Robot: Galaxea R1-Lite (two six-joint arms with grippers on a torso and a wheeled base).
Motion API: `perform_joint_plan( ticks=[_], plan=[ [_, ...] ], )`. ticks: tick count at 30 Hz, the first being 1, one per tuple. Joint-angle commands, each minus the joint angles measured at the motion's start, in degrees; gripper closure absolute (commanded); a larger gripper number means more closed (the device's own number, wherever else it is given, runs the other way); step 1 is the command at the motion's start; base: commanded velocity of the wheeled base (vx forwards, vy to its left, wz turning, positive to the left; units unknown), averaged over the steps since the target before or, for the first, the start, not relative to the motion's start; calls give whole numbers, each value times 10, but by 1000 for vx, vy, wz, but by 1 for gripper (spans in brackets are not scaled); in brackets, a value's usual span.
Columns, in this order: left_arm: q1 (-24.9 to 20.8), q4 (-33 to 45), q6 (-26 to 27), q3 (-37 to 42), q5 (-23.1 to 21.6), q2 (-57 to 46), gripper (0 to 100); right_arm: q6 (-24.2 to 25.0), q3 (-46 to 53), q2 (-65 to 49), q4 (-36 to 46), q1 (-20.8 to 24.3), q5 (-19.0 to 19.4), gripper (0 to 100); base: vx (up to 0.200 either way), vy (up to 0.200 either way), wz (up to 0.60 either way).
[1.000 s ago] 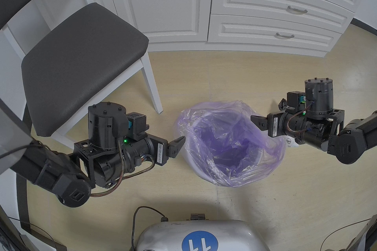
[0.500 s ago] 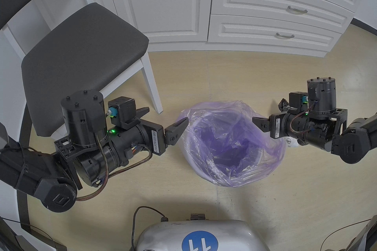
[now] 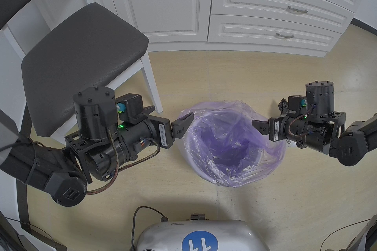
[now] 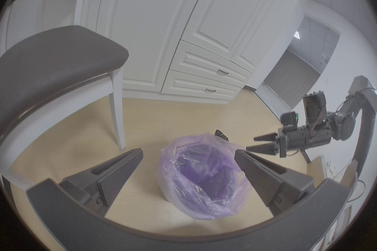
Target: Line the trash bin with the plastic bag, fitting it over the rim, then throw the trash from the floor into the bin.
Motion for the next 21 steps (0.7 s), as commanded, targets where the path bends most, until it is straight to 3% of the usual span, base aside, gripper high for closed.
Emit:
perform_joint_plan(
  ticks=[1, 5, 8, 13, 15, 21],
  plan=[
    [2, 12, -32, -32, 4, 33, 0, 31, -47, -10, 68, 0, 1, 0, 0, 0, 0],
    [3, 63, -36, -46, 3, 32, 0, 84, -104, -14, 178, -7, 37, 0, 0, 0, 0],
    [3, 70, -36, -53, -1, 32, 0, 93, -116, -9, 203, -22, 65, 0, 0, 0, 0],
    [10, 100, -43, -82, -22, 45, 0, 93, -110, -11, 197, -27, 66, 0, 0, 0, 0],
    [21, 145, -59, -112, -65, 56, 0, 91, -105, -12, 197, -27, 65, 0, 0, 0, 0],
    [46, 251, -71, -220, -113, 80, 0, 83, -100, -5, 196, -22, 59, 0, 0, 0, 0]
  ],
)
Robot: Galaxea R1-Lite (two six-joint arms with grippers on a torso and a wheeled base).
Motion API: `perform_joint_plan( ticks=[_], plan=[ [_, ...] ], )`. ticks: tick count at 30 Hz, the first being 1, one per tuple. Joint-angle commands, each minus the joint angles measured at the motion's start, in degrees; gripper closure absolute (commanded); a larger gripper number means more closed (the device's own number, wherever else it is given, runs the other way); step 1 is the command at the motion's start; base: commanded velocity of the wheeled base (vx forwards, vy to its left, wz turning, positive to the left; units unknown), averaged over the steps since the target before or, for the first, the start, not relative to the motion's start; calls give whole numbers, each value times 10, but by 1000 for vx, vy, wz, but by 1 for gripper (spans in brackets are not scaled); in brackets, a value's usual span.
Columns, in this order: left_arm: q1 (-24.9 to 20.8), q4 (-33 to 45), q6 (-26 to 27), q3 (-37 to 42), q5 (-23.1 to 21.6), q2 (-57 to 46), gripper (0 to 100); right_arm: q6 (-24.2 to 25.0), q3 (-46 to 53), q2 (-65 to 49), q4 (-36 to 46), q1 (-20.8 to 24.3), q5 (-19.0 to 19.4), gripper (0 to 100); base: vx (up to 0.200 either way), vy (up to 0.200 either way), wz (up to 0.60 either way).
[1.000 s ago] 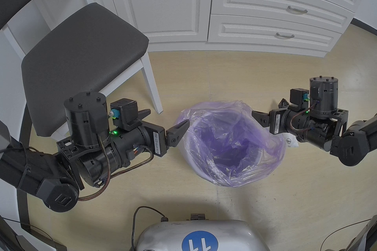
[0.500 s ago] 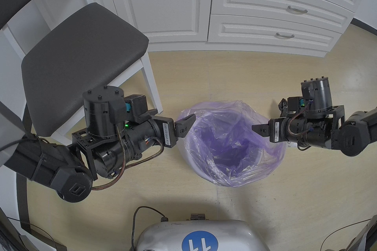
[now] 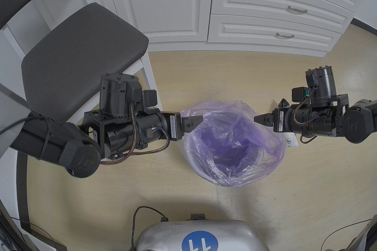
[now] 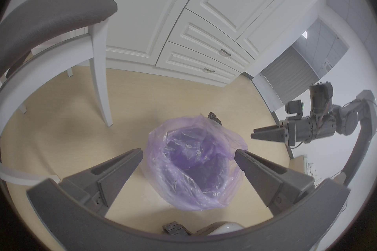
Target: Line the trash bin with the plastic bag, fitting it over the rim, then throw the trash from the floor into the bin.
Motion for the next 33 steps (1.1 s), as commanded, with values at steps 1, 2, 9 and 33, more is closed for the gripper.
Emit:
perform_joint_plan(
  ticks=[1, 2, 9, 33],
  plan=[
    [23, 65, -6, -93, -32, 37, 0, -4, 4, 13, -1, 5, -7, 0, 0, 0, 0],
    [23, 65, -6, -93, -32, 37, 0, -4, 4, 13, -1, 5, -7, 0, 0, 0, 0],
    [31, 140, -3, -192, -34, 105, 0, -7, 10, 57, -42, 0, -31, 0, 0, 0, 0],
    [83, 200, 45, -426, 48, 331, 0, -49, -69, 234, -132, -121, -38, 0, 0, 0, 0]
  ],
)
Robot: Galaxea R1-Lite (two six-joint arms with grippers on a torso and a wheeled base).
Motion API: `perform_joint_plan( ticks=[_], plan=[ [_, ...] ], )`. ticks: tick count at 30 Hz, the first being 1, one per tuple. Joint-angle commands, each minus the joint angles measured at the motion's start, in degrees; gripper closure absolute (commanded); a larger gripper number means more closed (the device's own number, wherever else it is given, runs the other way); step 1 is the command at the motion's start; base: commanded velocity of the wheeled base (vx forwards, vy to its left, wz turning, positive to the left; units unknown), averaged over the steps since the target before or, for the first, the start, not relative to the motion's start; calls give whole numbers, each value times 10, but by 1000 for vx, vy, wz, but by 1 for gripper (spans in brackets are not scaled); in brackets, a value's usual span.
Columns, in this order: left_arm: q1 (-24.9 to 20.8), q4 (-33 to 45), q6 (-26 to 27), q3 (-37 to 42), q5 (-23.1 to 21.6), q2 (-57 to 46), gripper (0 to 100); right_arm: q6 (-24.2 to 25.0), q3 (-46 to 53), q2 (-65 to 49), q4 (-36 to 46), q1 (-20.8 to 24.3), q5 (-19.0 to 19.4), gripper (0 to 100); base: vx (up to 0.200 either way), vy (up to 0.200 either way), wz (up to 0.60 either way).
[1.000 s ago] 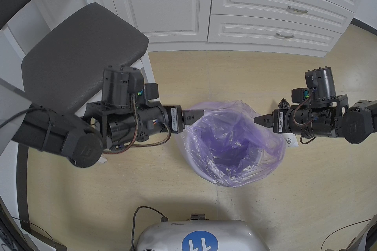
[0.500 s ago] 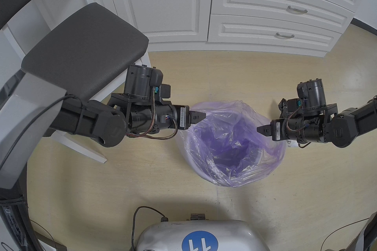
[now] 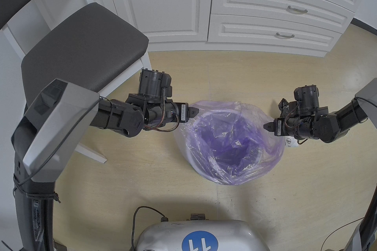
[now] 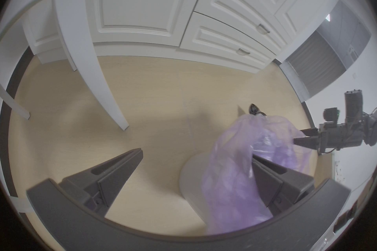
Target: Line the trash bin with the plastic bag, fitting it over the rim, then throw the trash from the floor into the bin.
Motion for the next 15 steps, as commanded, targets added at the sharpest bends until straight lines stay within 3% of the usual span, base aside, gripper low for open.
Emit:
perform_joint_plan(
  ticks=[1, 7, 15],
  plan=[
    [21, 5, -4, -70, 25, 83, 0, 27, -30, 61, -47, -18, -1, 0, 0, 0, 0],
    [26, 6, -36, -119, 46, 117, 0, 52, -64, 100, -59, -30, 0, 0, 0, 0, 0],
    [34, 4, -40, -73, 46, 92, 0, 48, -56, 100, -48, -34, 3, 0, 0, 0, 0]
  ],
)
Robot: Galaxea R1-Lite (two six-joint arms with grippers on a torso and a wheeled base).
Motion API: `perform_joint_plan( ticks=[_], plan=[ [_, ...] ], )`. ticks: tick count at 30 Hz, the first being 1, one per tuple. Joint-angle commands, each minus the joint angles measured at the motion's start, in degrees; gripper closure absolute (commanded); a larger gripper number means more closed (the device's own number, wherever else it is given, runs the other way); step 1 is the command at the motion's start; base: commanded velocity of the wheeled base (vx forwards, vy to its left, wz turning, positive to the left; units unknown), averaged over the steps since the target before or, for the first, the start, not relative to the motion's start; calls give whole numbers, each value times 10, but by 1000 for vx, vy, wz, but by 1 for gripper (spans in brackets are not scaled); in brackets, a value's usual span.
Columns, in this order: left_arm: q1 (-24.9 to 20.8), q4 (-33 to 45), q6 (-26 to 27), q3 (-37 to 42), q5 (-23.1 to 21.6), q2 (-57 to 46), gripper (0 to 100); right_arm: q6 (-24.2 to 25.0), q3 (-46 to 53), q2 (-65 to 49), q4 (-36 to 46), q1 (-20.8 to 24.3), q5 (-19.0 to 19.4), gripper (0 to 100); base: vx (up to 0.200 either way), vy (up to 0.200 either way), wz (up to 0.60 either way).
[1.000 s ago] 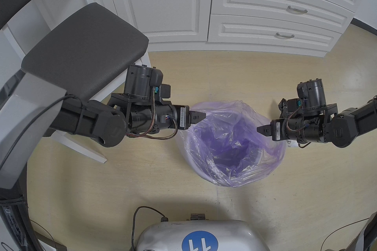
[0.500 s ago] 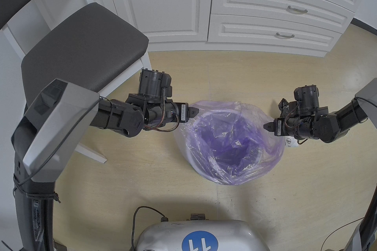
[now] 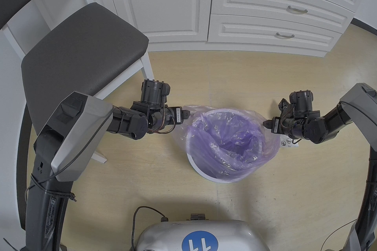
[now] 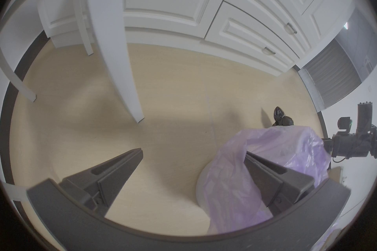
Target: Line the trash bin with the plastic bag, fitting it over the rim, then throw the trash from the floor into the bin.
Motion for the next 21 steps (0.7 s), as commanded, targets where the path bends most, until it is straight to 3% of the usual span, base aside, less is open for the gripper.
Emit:
perform_joint_plan(
  ticks=[1, 7, 16, 21],
  plan=[
    [5, -5, -1, 49, -1, -28, 0, -7, 15, -8, 9, -4, 4, 0, 0, 0, 0],
    [5, -12, 0, 115, -6, -75, 0, -51, 57, -57, 45, 2, 6, 0, 0, 0, 0],
    [2, -71, -1, 173, -7, -123, 0, -54, 99, -155, 45, 19, 7, 0, 0, 0, 0],
    [-10, -82, 3, 214, -7, -149, 0, -73, 150, -201, 46, 73, 6, 0, 0, 0, 0]
  ],
)
